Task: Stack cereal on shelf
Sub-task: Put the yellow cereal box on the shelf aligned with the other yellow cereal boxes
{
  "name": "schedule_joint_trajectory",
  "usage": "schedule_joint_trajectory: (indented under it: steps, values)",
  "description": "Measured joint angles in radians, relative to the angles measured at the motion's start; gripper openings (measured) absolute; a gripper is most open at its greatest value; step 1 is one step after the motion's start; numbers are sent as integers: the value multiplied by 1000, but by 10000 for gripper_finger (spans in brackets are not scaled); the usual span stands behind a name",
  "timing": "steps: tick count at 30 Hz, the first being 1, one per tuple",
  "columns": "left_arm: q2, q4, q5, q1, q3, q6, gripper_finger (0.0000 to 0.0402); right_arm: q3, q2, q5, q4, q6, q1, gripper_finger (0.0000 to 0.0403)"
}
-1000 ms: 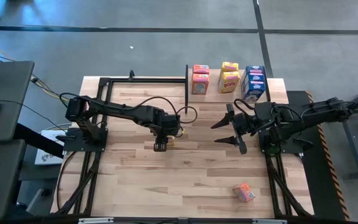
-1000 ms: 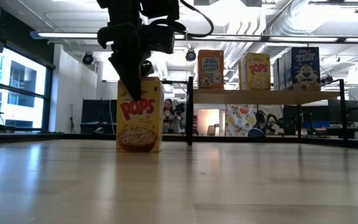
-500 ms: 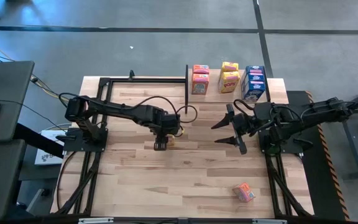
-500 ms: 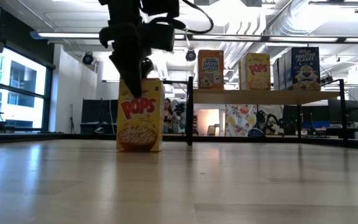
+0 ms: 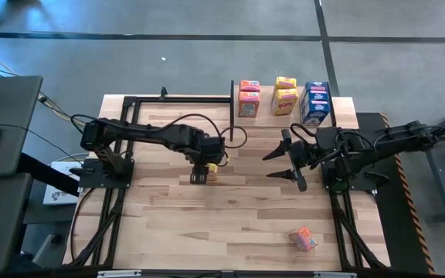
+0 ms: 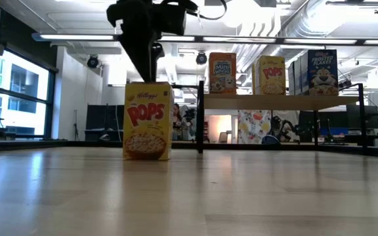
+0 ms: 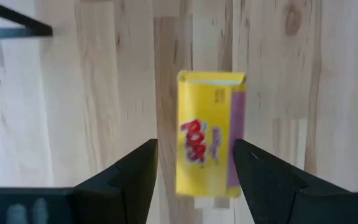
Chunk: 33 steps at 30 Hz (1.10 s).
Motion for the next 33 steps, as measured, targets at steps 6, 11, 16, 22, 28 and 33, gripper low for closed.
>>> schedule_joint_trajectory:
  steps: [6,11,16,22,28,33]
  values:
    - [-1,-78,7,-1,37,-11,200,0,0,-1,0,0,0,233]
    - [-40,-99,7,-7,46,-38,200,0,0,-7,-2,-5,0,233]
    - [-116,-100,7,-26,46,-68,200,0,0,-7,-1,-8,0,233]
    - [-210,-98,6,-51,44,-115,200,1,16,-7,2,-24,0,236]
    - [-293,-93,-27,-73,6,-156,200,1,63,0,61,-44,-2,255]
    - [-373,-85,-98,-87,-65,-214,200,1,104,5,156,-76,-3,265]
